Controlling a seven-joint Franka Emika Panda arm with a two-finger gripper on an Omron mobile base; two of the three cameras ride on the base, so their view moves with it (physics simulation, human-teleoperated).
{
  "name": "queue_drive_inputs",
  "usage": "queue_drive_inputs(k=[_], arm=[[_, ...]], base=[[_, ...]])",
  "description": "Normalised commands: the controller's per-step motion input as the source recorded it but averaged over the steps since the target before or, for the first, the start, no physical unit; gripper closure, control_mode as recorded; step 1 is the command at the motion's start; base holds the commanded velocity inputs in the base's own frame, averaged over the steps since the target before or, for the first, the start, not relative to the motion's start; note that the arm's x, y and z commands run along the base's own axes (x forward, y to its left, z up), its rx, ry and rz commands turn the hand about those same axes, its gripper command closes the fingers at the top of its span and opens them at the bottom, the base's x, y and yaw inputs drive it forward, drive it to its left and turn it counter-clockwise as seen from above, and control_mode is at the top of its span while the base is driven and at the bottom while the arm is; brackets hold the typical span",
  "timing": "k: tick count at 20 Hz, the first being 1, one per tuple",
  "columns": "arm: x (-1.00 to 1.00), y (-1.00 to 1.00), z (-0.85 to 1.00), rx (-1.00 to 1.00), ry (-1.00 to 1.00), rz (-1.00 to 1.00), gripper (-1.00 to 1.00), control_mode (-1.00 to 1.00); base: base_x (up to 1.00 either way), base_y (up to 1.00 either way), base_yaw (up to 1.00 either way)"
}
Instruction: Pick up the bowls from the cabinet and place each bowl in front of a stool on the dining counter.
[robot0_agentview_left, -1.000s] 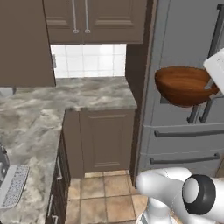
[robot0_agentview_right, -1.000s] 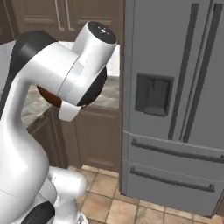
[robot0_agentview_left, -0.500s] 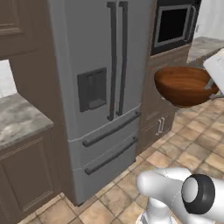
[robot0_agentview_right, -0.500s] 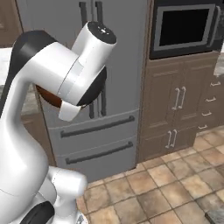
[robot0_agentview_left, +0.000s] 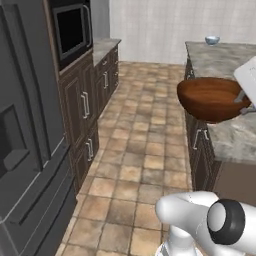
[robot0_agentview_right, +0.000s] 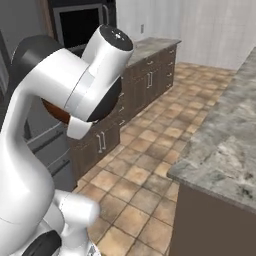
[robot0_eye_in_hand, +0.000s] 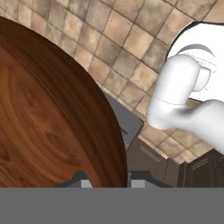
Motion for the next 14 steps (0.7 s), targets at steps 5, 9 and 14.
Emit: queue_drive_inputs(k=[5,9,14], arm=[[0.0,0.0,0.0,0.0,0.0,0.0,1.0,1.0],[0.0,0.0,0.0,0.0,0.0,0.0,1.0,1.0],[0.0,0.0,0.0,0.0,0.0,0.0,1.0,1.0]], base=[[0.24,0.31,-0.23],[0.68,0.64,-0.43],[0.87,0.68,-0.36]])
